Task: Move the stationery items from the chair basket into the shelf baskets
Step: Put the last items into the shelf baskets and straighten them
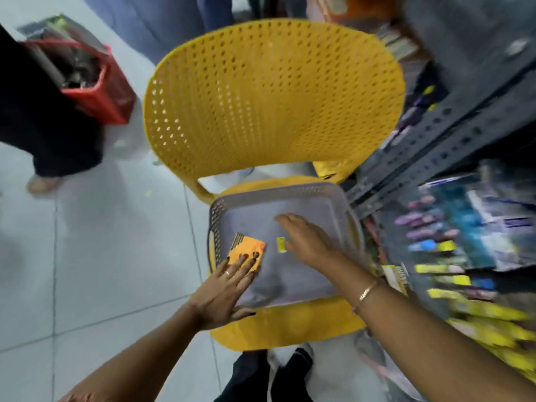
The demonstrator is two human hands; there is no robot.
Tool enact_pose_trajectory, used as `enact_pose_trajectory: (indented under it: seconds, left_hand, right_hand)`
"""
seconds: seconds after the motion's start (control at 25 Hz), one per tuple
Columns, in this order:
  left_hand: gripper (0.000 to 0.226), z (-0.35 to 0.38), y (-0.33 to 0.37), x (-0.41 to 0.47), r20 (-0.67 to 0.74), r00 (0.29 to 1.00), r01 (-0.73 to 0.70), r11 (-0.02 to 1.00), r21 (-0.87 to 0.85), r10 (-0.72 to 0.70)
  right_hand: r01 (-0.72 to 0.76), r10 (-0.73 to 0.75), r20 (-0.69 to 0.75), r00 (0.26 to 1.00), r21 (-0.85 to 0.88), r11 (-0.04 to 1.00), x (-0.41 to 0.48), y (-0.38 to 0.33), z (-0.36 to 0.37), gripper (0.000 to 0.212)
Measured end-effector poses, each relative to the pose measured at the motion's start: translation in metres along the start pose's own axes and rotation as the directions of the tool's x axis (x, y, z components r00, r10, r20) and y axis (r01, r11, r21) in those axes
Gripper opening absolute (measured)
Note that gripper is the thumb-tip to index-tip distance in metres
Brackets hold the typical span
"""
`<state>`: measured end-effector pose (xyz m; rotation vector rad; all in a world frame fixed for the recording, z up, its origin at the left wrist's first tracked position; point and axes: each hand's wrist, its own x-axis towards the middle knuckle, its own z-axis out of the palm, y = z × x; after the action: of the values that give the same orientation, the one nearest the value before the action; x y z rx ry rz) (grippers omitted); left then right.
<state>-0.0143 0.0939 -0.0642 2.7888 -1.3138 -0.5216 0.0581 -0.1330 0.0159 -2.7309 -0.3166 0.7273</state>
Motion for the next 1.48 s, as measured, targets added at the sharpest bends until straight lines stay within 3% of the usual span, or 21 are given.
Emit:
enact_pose_trajectory:
  seconds: [0.12, 0.28, 0.4, 0.52, 0.72, 0.96, 1.24, 1.48]
  left_hand:
    - [0.084, 0.019, -0.003, 0.0, 0.046, 0.999, -0.004, 1.0, -0.031, 0.006]
    - [0.083, 0.036, -0.004, -0.002, 0.033, 0.999, -0.042, 0.999, -0.034, 0.043]
    - [0.082, 0.041, -0.003, -0.002, -0.002, 0.998, -0.059, 0.998, -0.013, 0.059]
    - [0.082, 0.042, -0.002, -0.001, -0.045, 0.998, -0.05, 0.999, -0.007, 0.049]
    - [0.084, 0.049, -0.001, 0.0, -0.042, 0.999, -0.02, 1.0, -0.009, 0.019]
    - [0.085, 0.051, -0.001, 0.0, -0.043, 0.999, -0.001, 1.0, 0.012, 0.001]
    - [0.086, 0.044, 0.0, -0.002, -0.096, 0.995, 0.01, 0.999, 0.052, -0.005]
    - [0.087, -0.016, 0.0, 0.001, -0.187, 0.977, 0.109, 0.994, 0.023, -0.103]
  right_hand:
    - [0.233, -0.228, 0.069, 0.971, -0.081, 0.969, 0.037, -0.009, 0.042, 0.06]
    - [0.449, -0.412, 0.183, 0.893, -0.276, 0.85, 0.063, -0.015, 0.073, 0.058]
    - [0.525, -0.452, 0.272, 0.85, -0.354, 0.774, 0.073, -0.014, 0.087, 0.063]
    - [0.547, -0.498, 0.228, 0.837, -0.395, 0.738, 0.082, -0.015, 0.094, 0.062]
    - [0.446, -0.407, 0.186, 0.894, -0.436, 0.782, 0.08, 0.0, 0.096, 0.066]
    - [0.439, -0.397, 0.188, 0.898, -0.397, 0.806, 0.077, 0.008, 0.104, 0.076]
    - [0.209, -0.2, 0.063, 0.978, -0.227, 0.951, 0.049, 0.024, 0.09, 0.076]
    - [-0.004, -0.019, -0.15, 0.988, -0.151, 0.989, -0.003, 0.035, 0.003, 0.075]
